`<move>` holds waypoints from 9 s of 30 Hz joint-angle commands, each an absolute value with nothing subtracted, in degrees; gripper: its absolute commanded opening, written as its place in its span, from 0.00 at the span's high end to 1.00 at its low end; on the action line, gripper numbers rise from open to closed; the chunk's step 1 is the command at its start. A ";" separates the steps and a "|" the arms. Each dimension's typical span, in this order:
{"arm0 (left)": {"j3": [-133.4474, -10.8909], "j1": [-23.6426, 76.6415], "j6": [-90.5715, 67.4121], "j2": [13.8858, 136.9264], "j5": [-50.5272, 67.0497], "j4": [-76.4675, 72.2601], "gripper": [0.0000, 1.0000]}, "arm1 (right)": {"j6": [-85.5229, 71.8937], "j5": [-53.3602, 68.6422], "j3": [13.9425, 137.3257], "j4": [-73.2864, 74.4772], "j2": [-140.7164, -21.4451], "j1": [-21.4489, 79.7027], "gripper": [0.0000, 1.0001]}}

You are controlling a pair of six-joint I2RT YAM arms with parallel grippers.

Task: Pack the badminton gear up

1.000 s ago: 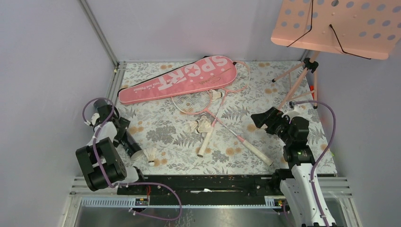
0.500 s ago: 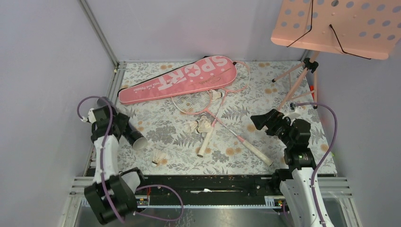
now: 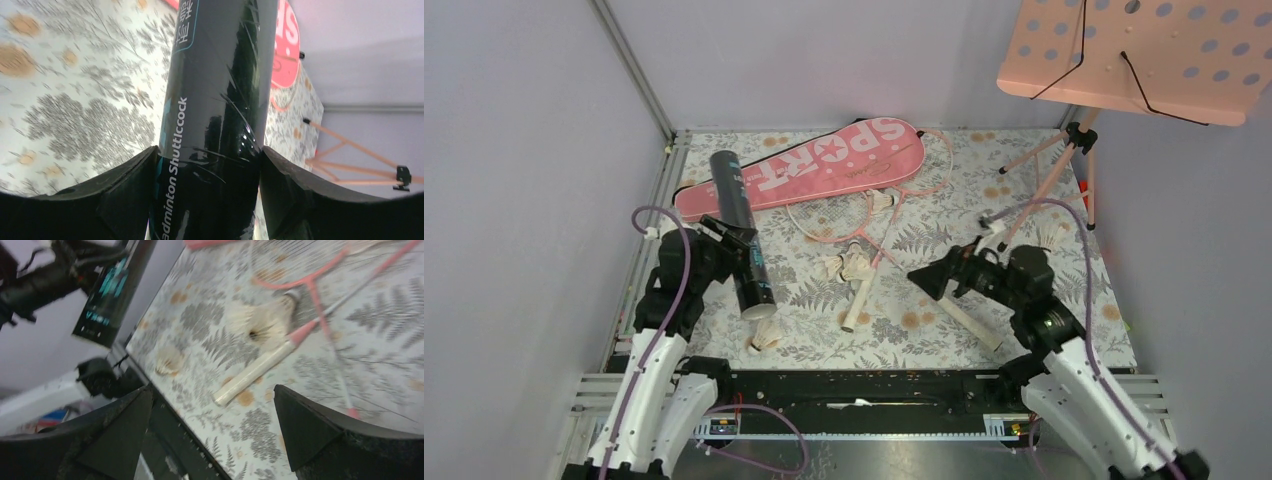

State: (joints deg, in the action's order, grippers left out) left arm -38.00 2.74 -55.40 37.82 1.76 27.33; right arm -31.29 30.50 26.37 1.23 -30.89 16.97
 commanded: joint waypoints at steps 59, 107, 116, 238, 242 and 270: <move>-50.63 19.78 -81.08 50.34 -10.34 46.76 0.84 | 12.14 -9.81 52.79 -30.90 -81.39 74.03 0.76; -51.06 19.25 -76.46 49.34 -13.94 47.09 0.80 | -35.76 -27.45 29.98 14.94 -63.50 58.89 0.76; -51.66 19.25 -77.74 49.17 -6.34 47.67 0.79 | -17.25 -18.60 32.27 4.69 -57.19 59.21 0.01; -31.38 28.12 -4.28 40.95 30.10 -8.44 0.42 | -8.83 -6.87 65.56 -10.29 -67.80 64.61 0.01; -31.95 28.13 -5.64 39.91 25.99 -10.46 0.51 | -8.44 -1.50 64.49 -7.35 -64.75 64.60 0.00; -33.45 28.13 -14.06 28.52 -36.88 2.86 0.60 | -16.81 19.04 61.34 -37.37 -107.54 67.41 0.12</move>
State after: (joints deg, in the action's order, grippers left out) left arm -31.97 28.23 -13.96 29.28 -36.25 5.10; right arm -16.47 18.59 56.34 -28.42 -102.76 67.00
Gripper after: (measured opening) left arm 0.708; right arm 0.904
